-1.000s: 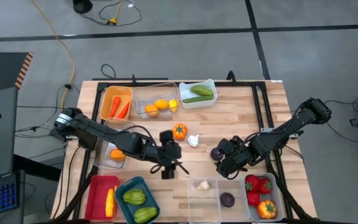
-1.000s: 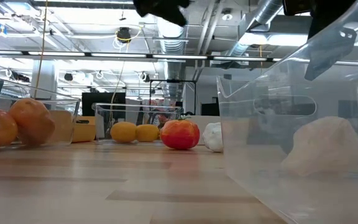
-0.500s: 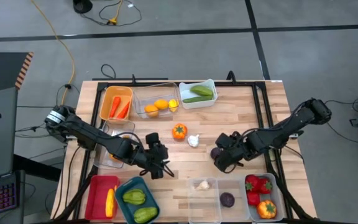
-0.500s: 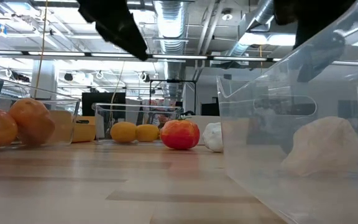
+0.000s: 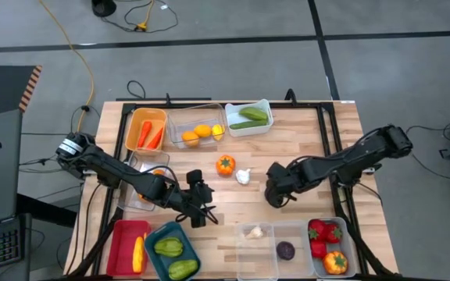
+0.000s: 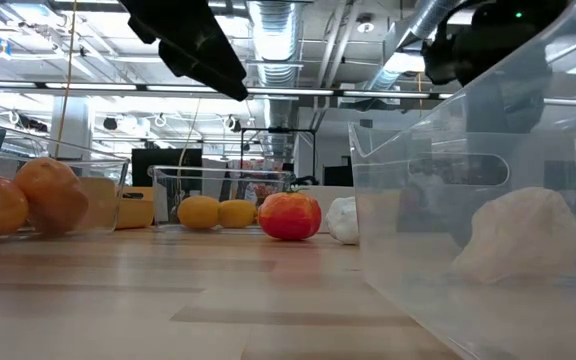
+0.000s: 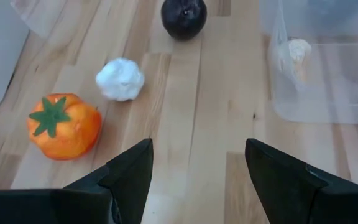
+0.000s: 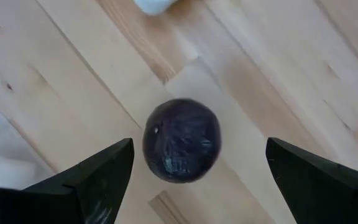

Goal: Sort produce into baskets
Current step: Put the purple avocado into the bottom right transparent bin

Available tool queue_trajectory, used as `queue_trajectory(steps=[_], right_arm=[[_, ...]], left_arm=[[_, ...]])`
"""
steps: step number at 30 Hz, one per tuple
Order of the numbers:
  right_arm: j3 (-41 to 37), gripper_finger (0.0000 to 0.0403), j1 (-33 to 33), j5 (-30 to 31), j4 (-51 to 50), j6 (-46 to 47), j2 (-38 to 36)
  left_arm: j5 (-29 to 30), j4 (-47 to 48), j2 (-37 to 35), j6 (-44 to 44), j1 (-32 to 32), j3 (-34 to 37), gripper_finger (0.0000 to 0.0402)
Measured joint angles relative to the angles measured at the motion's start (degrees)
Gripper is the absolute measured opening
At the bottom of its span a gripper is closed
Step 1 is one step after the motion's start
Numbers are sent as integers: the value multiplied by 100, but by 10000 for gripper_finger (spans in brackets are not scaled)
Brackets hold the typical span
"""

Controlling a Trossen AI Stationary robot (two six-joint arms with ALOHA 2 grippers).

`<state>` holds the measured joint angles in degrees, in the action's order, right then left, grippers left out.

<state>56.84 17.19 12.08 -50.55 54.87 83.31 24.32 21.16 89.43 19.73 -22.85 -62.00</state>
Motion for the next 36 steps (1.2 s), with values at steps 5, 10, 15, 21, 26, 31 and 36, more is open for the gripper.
queue_trajectory(steps=[5, 10, 15, 21, 26, 31, 36], right_arm=[[0, 390, 4, -22, 30, -97, 527], [0, 390, 0, -79, 94, -215, 960], [4, 375, 0, -238, 413, -393, 1193], [11, 311, 4, -321, 444, -393, 1256], [24, 289, 7, -340, 402, -395, 1155], [300, 291, 151, -640, 142, -390, 836], [713, 292, 582, -787, 123, -145, 375]], left_arm=[[0, -29, 0, 2, 0, 0, 242], [0, -33, 0, 30, 0, 0, 242], [-2, -51, 0, 33, 0, 0, 242], [0, -129, 0, 39, 0, 0, 242], [0, -132, 0, 39, 0, 0, 242], [0, -137, 0, 39, 0, 0, 242], [0, -137, 2, 39, 0, 0, 242]])
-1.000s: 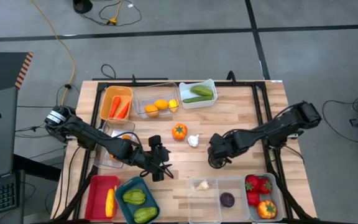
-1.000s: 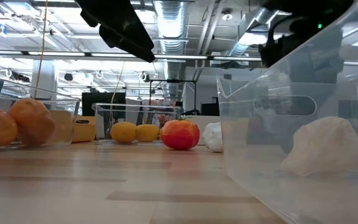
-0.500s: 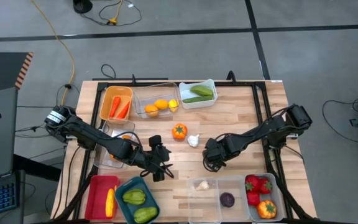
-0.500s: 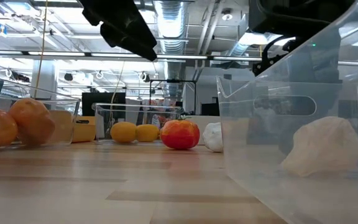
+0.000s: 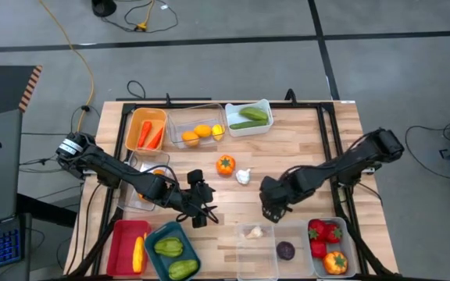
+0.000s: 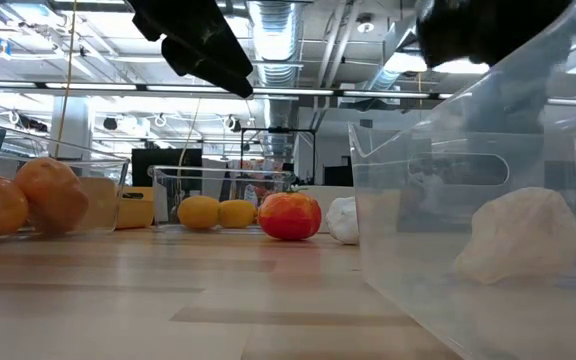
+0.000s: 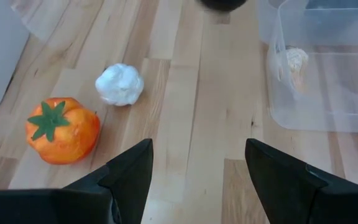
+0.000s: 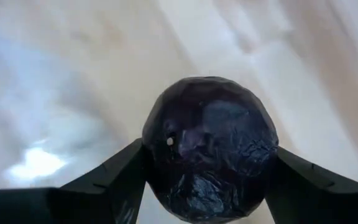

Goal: Sort produce into baskets
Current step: Put the purple avocado into the bottom right transparent bin

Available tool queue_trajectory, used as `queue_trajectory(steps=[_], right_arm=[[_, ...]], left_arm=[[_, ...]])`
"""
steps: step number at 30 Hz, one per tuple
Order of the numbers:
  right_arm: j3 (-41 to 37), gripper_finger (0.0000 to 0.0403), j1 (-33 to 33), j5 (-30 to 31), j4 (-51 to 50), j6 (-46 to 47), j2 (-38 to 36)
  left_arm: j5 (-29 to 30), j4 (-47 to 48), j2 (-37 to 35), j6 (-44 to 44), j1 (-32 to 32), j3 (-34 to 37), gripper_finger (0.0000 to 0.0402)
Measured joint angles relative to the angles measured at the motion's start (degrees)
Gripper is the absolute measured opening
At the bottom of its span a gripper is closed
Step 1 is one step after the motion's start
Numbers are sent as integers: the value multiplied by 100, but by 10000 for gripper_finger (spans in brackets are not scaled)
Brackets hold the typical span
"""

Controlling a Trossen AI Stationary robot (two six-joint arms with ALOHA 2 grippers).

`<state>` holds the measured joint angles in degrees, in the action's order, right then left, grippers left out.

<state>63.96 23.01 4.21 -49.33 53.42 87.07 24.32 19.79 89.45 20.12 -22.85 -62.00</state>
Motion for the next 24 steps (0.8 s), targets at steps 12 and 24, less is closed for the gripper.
queue_trajectory(steps=[12, 24], right_arm=[[236, 308, 1878, -4, 53, 1404, -485], [234, 358, 2356, -164, 113, 2115, -383]], left_arm=[[0, -2, 0, 2, 0, 0, 242], [2, -31, 0, 2, 2, -2, 242]])
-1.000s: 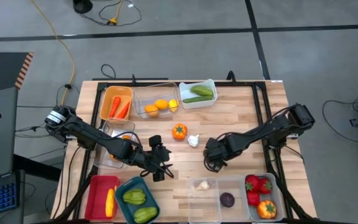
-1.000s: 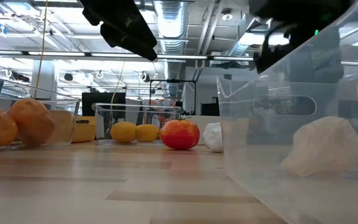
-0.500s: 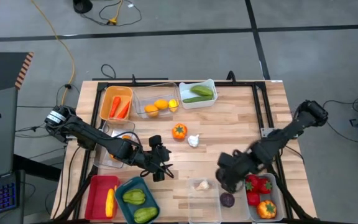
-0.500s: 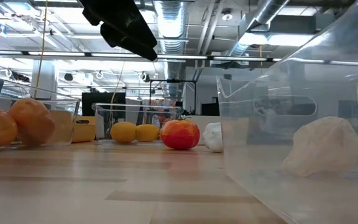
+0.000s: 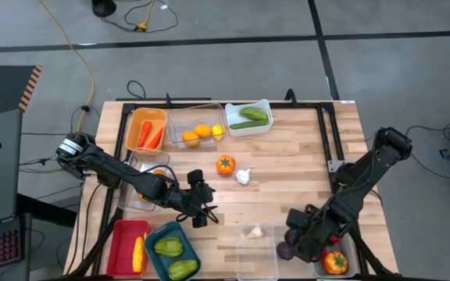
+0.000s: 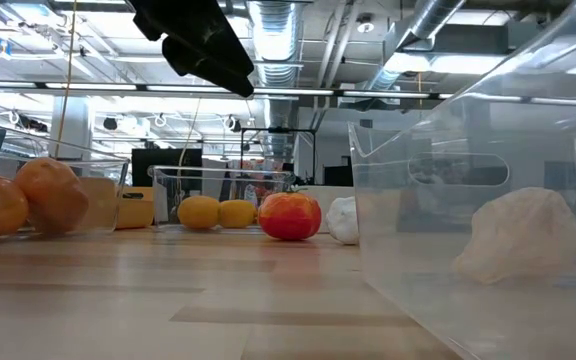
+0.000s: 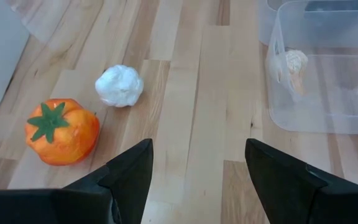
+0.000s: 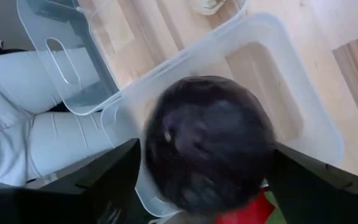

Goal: Sort produce into baskets
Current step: Put the purple avocado into the bottom right transparent bin, then put the white garlic into the bottom left transparent bin

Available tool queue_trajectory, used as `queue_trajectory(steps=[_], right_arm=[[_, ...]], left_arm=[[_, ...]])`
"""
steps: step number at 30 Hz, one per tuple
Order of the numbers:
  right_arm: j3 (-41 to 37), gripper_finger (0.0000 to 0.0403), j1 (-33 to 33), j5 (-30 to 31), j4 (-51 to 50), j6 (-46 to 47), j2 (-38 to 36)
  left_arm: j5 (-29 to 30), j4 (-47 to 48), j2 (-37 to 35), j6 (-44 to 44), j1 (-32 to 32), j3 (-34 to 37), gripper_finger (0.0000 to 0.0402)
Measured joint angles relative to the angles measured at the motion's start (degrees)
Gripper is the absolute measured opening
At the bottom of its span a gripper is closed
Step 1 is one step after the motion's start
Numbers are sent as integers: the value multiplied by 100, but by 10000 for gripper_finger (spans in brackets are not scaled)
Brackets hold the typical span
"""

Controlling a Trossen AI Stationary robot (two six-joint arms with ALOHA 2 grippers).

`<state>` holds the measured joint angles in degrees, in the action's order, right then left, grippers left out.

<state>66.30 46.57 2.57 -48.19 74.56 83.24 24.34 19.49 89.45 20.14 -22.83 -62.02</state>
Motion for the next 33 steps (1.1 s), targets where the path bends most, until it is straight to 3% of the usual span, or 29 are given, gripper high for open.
queue_trajectory(steps=[7, 12, 22, 27, 33], right_arm=[[0, 395, -117, 6, -1, -2, 2], [-4, 394, -429, 229, 103, -117, 4], [-4, 391, -1405, 1424, 1055, -2376, 4], [-4, 391, -1910, 1591, 1774, -3652, 47], [-15, 387, -2559, 1908, 1756, -4350, 352]], left_arm=[[0, -2, 2, 15, 0, 0, 242], [0, -2, 2, 21, -1, 0, 242], [0, -2, 2, 20, 0, 0, 242], [-1, -4, 2, -44, 0, 0, 242], [0, -39, 2, -44, -2, 0, 242]])
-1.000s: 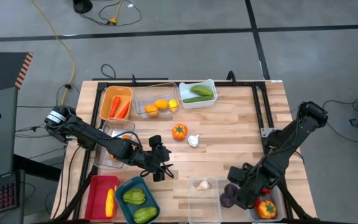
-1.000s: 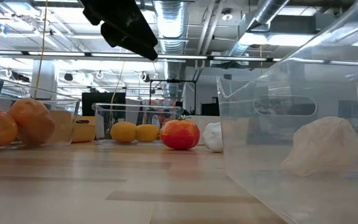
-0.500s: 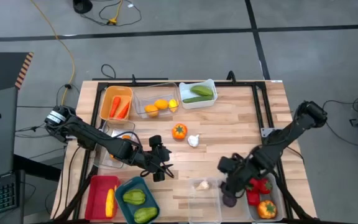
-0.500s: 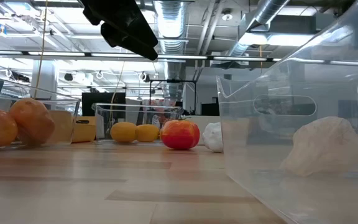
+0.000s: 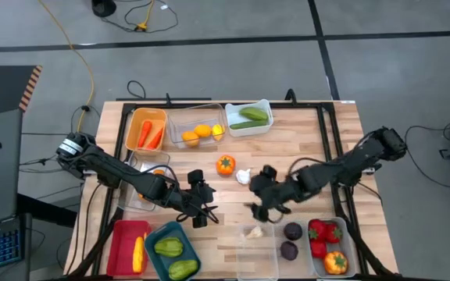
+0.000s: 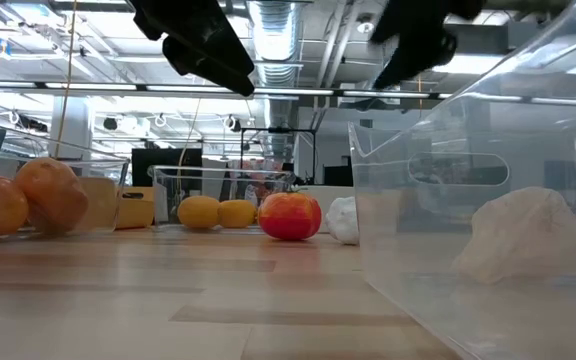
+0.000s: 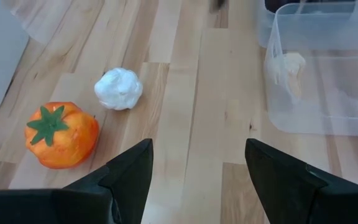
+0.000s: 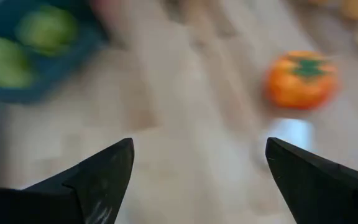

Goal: Sort produce into baskets
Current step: Put the white garlic into the bottom left transparent bin

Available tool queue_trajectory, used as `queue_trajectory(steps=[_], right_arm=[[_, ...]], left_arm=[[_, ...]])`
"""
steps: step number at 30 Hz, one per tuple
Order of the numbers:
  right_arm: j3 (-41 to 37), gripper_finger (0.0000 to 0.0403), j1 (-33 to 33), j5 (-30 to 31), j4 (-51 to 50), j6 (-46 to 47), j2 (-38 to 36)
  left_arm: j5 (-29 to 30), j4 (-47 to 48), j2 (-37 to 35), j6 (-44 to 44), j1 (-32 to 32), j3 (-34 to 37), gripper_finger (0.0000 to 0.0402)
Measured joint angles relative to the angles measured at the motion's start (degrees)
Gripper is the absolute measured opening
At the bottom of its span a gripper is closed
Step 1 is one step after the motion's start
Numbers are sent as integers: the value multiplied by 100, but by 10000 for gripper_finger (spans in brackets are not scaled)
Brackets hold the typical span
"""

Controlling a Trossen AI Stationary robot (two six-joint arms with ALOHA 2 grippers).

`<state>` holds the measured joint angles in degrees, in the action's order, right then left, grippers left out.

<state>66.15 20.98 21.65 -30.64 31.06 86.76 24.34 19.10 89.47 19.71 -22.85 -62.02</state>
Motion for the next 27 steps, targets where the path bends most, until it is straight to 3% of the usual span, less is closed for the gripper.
queue_trajectory(steps=[11, 20, 27], right_arm=[[11, 379, -1034, 99, 342, -504, 1173], [7, 378, -1427, 94, 326, -513, 1841], [8, 317, -1439, -48, 251, -420, 1952]], left_arm=[[-2, -101, 2, -55, 2, -7, 242], [-2, -105, 2, -102, 2, -7, 242], [-2, -107, 2, -105, 2, -7, 242]])
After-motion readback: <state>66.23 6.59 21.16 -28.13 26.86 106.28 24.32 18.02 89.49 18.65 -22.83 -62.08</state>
